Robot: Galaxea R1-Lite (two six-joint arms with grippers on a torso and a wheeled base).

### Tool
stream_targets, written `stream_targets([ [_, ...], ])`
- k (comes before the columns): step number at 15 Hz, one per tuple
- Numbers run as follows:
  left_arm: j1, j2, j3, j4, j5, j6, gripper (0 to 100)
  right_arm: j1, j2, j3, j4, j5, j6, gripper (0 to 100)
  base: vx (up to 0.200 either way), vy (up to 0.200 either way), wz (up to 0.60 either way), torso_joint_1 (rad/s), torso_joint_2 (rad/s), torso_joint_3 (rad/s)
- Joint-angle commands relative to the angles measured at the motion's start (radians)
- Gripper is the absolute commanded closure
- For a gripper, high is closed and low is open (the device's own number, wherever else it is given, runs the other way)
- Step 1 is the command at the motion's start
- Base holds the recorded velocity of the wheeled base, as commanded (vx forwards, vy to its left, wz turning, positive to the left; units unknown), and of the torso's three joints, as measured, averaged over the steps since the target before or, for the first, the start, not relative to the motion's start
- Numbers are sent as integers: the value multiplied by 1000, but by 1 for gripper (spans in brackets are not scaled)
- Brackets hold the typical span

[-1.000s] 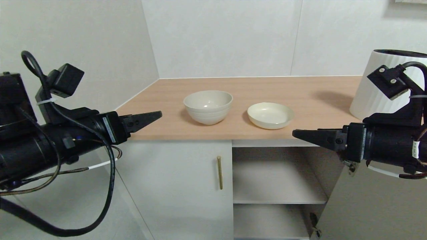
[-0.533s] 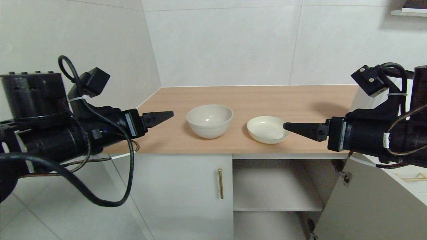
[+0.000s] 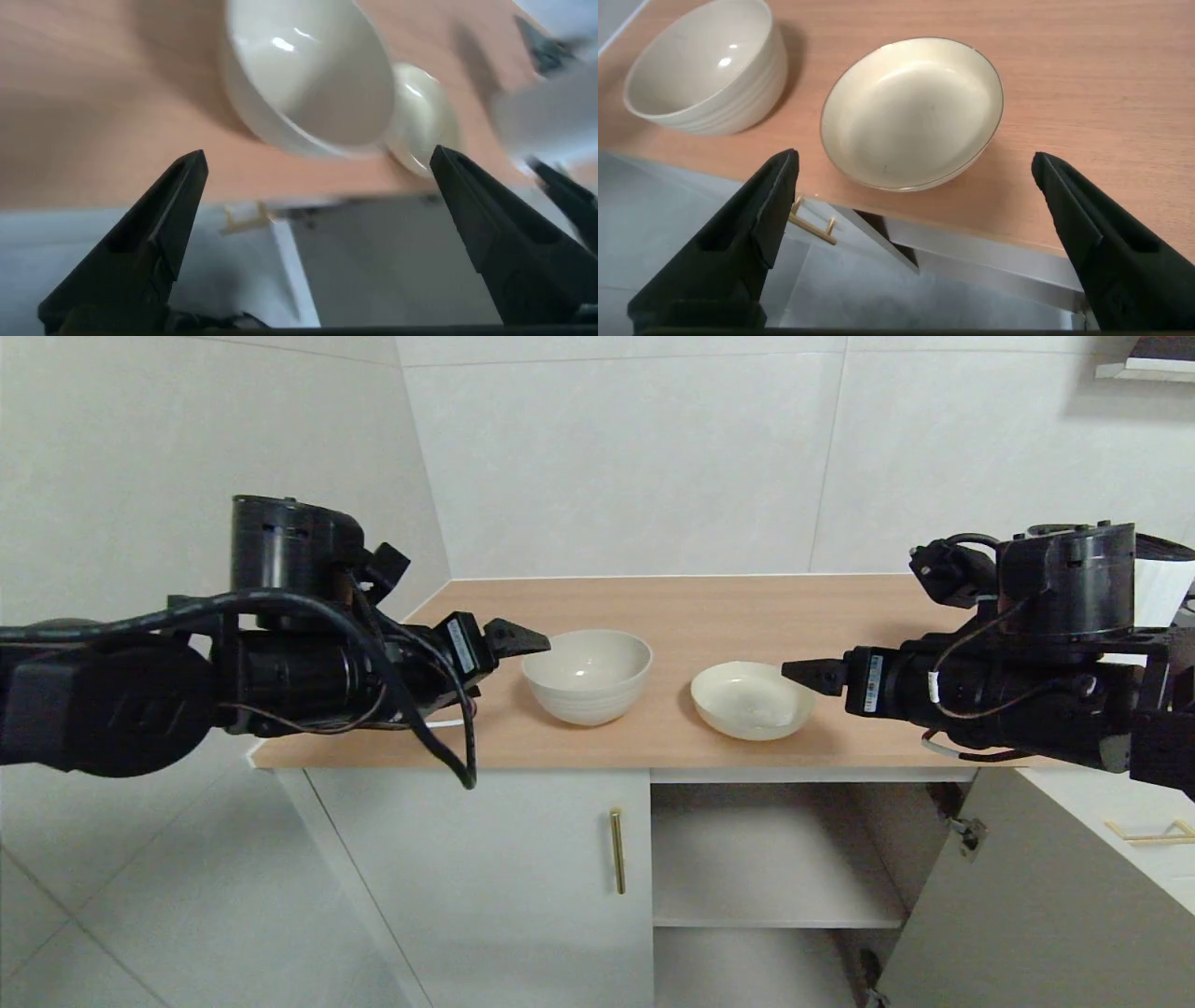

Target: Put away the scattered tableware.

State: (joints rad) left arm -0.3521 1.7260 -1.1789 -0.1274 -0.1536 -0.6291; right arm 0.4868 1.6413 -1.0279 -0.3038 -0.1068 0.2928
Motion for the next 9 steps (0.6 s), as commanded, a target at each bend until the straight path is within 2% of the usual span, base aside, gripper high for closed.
stream_targets([
  [1,-16,130,-68,0,98,-3,0,1,6,-1,-1,-2,0,0,0,0,0,0,0,0],
  [2,-18,164,-90,0,144,-4,0,1,0,0,-1,-2,0,0,0,0,0,0,0,0],
  [3,-16,178,-100,0,158,-4,0,1,-3,2,-1,-2,0,0,0,0,0,0,0,0],
  [9,-16,211,-103,-54,155,-6,0,1,-3,3,-3,-2,0,0,0,0,0,0,0,0],
])
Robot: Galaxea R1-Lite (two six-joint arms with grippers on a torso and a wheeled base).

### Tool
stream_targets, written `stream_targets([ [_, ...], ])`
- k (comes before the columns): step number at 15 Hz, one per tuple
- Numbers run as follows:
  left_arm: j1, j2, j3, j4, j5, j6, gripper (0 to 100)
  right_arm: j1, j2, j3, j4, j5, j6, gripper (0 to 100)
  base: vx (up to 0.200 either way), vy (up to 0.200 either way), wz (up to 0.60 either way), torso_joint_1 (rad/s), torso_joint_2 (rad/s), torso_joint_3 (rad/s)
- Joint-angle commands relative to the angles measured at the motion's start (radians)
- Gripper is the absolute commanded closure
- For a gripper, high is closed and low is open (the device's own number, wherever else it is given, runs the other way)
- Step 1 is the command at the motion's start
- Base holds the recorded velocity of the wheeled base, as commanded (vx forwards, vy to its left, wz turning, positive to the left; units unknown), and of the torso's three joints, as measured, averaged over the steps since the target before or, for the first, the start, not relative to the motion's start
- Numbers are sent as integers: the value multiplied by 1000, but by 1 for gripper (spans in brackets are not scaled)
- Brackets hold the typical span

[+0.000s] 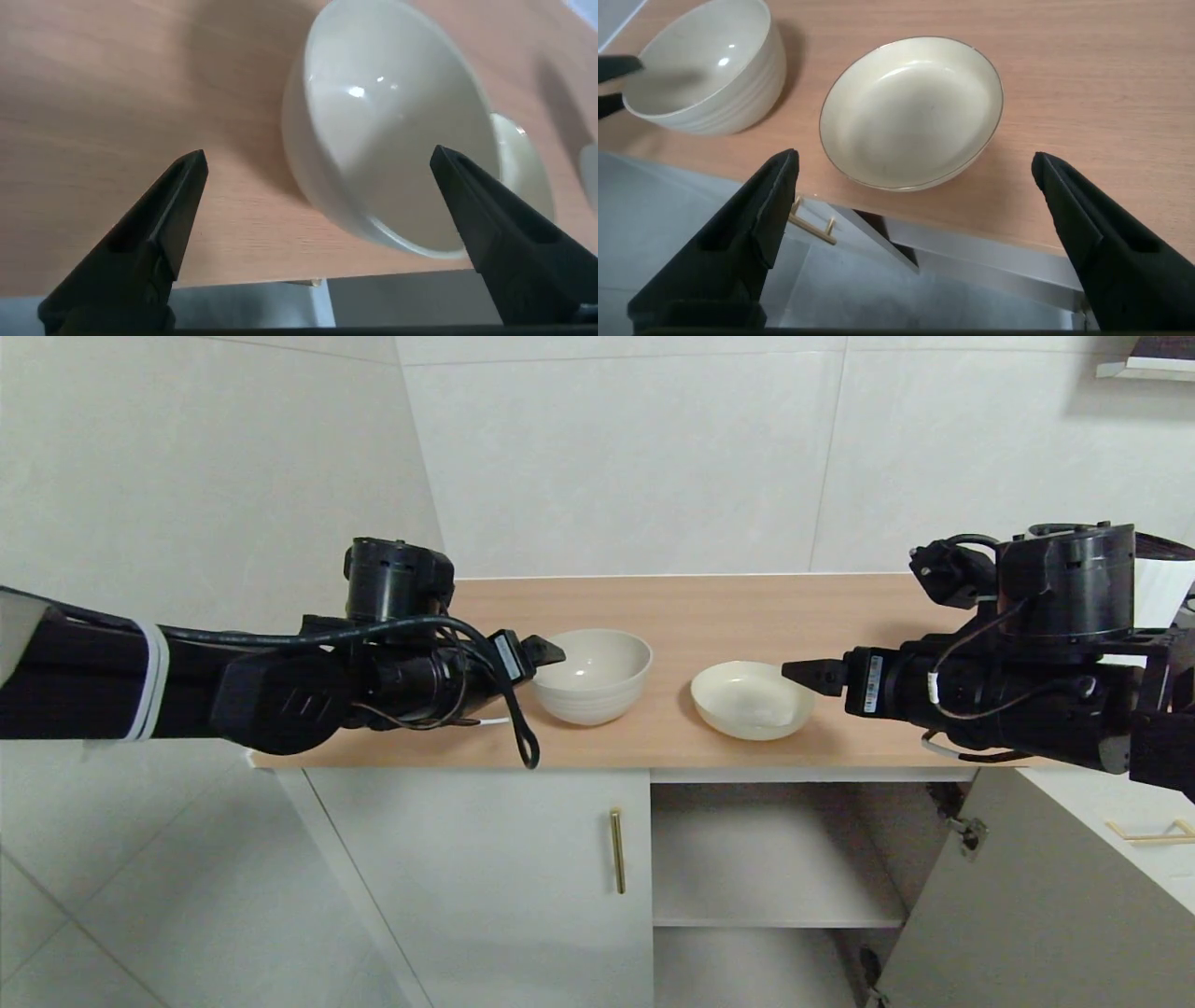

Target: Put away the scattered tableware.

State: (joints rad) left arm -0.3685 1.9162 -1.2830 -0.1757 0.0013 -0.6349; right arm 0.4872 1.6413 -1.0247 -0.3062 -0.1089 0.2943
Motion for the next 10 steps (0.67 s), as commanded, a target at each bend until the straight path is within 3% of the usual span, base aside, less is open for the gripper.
stream_targets([
  [1,-1,24,1,-10,0,-2,0,1,-3,2,-1,0,0,0,0,0,0,0,0,0],
  [2,-1,24,1,-11,0,0,100,1,-3,2,-1,0,0,0,0,0,0,0,0,0],
  [6,-1,20,4,-11,-14,-5,100,1,-5,0,-1,0,8,0,0,0,0,0,0,0],
  [8,0,4,4,-11,-17,-29,100,1,-3,-9,2,2,19,0,0,0,0,0,0,0],
  [10,-1,-3,5,-10,-15,-31,100,1,9,-32,10,-2,40,0,0,0,0,0,0,0],
])
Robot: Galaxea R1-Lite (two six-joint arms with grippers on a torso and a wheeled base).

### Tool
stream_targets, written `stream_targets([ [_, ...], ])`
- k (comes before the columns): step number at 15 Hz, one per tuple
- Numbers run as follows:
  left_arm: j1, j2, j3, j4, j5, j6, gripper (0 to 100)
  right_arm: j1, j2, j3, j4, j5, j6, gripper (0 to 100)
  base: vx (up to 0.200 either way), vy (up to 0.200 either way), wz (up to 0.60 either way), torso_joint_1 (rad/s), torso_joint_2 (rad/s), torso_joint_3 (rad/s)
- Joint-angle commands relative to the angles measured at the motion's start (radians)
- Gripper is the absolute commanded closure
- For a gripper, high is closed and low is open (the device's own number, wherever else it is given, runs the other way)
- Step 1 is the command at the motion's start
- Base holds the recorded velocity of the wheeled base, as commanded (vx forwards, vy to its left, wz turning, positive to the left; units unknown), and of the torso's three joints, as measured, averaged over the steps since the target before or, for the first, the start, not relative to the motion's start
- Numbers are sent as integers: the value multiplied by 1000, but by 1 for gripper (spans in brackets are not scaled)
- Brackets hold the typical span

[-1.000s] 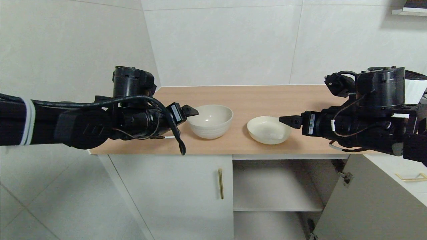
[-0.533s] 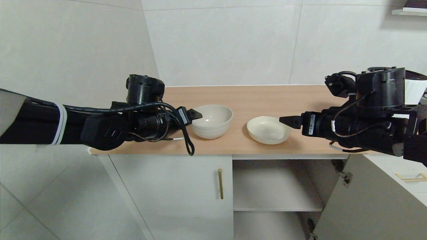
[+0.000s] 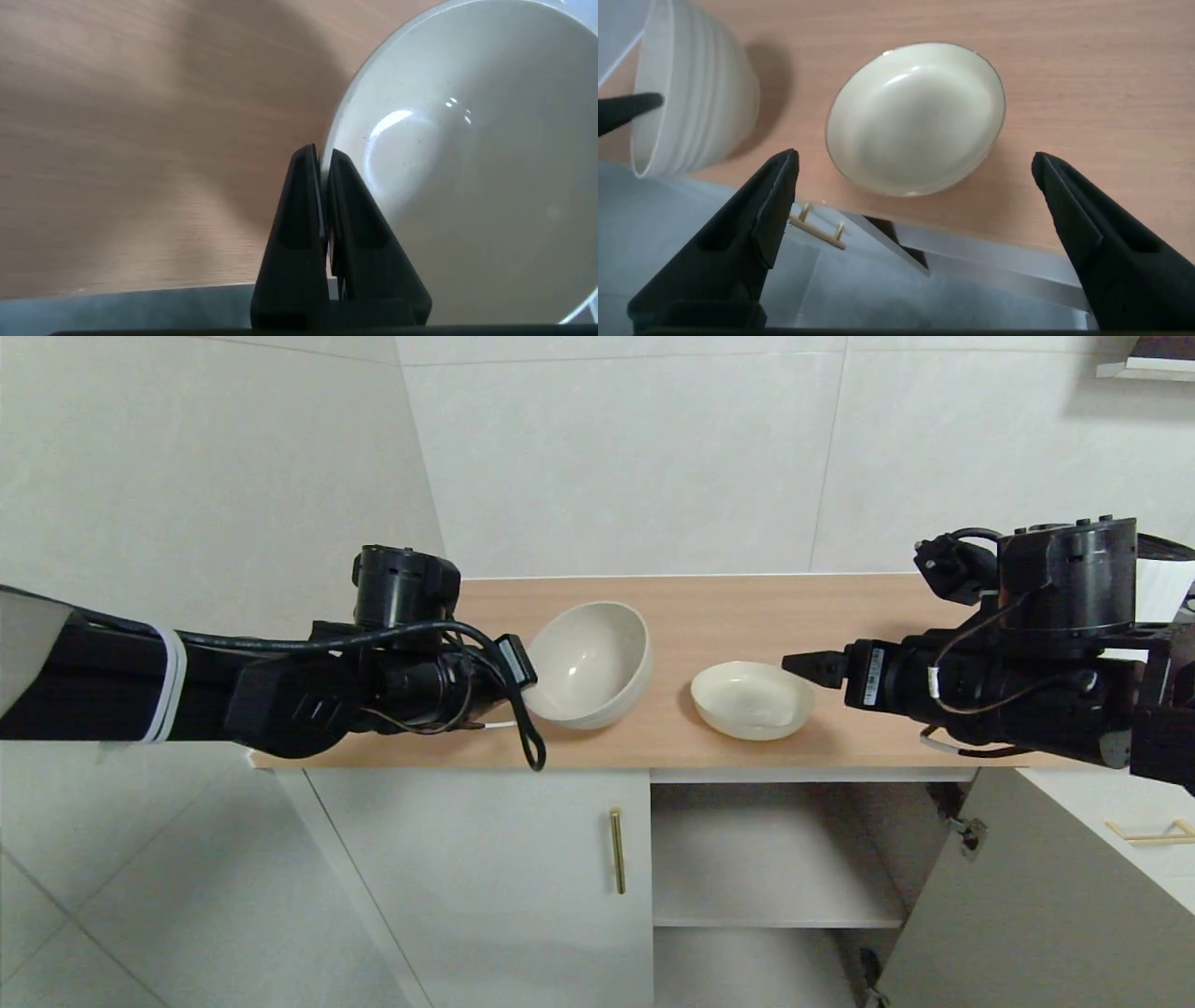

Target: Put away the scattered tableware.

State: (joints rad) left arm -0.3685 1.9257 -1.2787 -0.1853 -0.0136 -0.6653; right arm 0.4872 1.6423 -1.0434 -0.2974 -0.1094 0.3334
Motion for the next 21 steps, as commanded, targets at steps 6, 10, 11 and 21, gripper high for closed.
stream_targets([
  [6,-1,-87,52,0,-57,6,100,1,154,-102,20,-177,6,0,0,0,0,0,0,0],
  [10,-1,-110,67,0,-92,6,100,1,269,-167,14,-306,18,0,0,0,0,0,0,0],
  [11,-1,-111,68,0,-92,6,100,1,287,-173,14,-316,18,0,0,0,0,0,0,0],
  [21,-4,-134,76,-2,-94,6,100,-2,341,-193,3,-316,18,0,0,0,0,0,0,0],
])
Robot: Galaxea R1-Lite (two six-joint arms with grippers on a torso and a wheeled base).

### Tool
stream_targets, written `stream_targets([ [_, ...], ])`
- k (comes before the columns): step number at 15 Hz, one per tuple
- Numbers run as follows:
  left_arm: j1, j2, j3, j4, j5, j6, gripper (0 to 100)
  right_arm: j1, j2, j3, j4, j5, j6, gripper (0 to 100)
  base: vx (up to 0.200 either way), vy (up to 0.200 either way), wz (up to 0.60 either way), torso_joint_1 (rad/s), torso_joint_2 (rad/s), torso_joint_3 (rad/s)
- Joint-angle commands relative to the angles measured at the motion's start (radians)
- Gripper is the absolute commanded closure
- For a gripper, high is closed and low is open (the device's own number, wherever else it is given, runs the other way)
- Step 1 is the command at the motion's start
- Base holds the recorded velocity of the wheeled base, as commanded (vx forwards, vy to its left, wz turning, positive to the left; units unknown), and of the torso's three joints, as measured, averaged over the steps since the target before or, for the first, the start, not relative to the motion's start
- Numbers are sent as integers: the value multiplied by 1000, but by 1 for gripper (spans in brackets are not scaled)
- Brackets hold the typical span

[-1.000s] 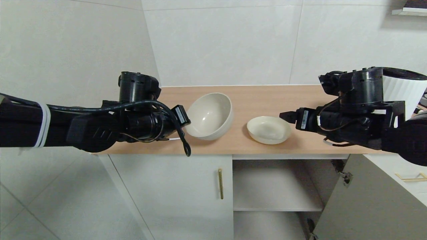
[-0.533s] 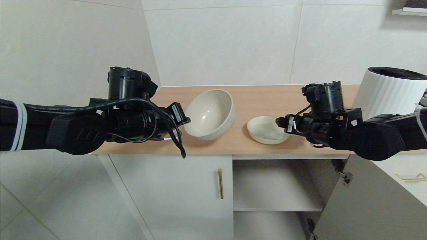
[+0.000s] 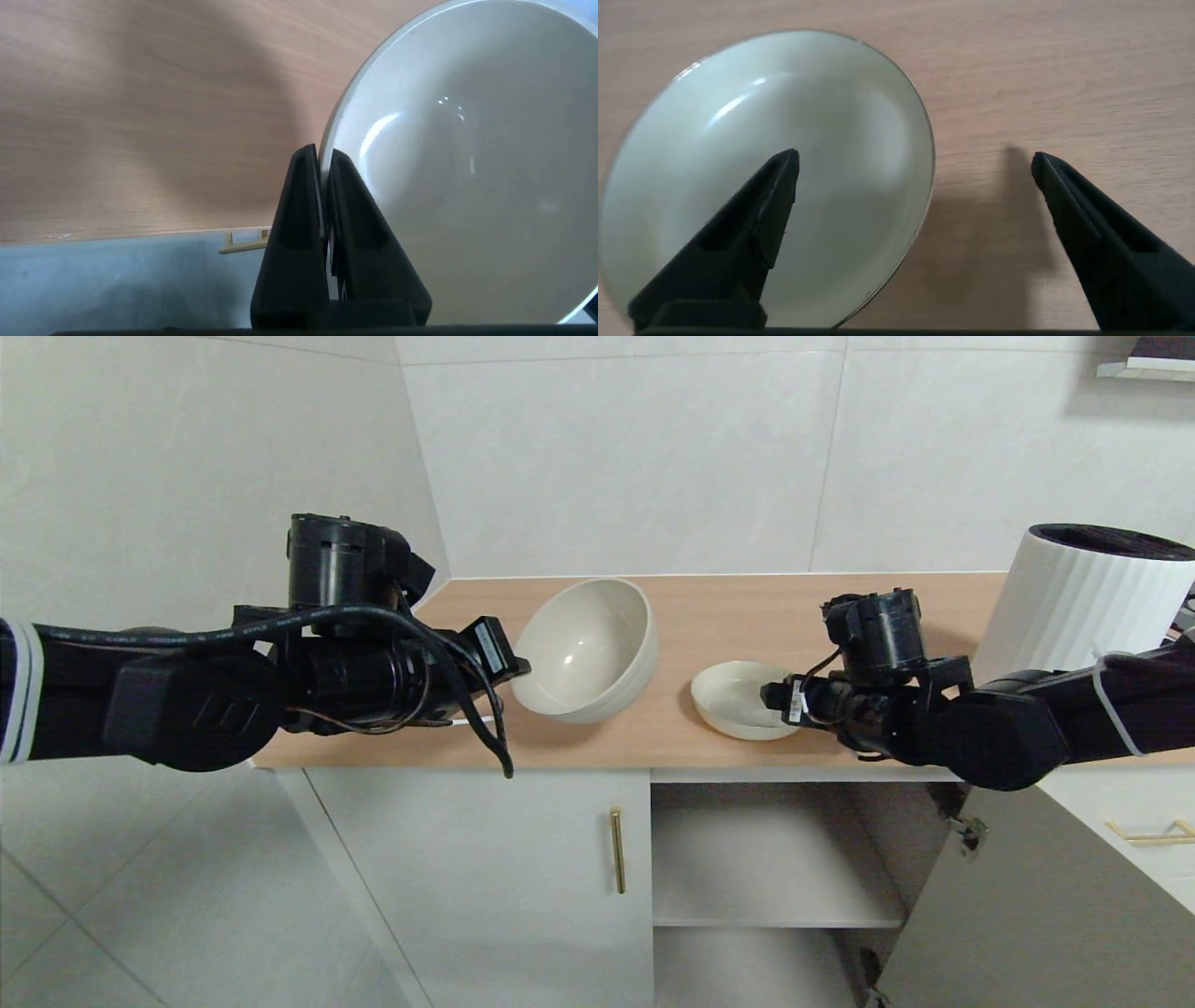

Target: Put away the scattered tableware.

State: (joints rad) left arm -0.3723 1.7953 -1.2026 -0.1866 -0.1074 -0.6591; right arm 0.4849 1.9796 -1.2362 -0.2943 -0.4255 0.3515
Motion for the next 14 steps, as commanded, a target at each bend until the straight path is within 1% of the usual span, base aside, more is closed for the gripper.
stream_targets([
  [1,0,-5,0,1,0,0,100,0,4,0,0,1,0,100,0,0,0,0,0,0],
  [9,0,-4,1,-1,2,-2,100,0,-18,6,0,7,7,100,0,0,0,0,0,0],
  [11,0,-17,20,-2,3,6,100,-2,-56,9,9,13,24,100,0,0,0,0,0,0],
  [12,0,-36,35,-2,-3,9,100,-5,-97,26,18,36,29,100,0,0,0,0,0,0],
  [14,0,-74,72,-2,-3,27,100,-8,-206,93,32,119,30,100,0,0,0,0,0,0],
])
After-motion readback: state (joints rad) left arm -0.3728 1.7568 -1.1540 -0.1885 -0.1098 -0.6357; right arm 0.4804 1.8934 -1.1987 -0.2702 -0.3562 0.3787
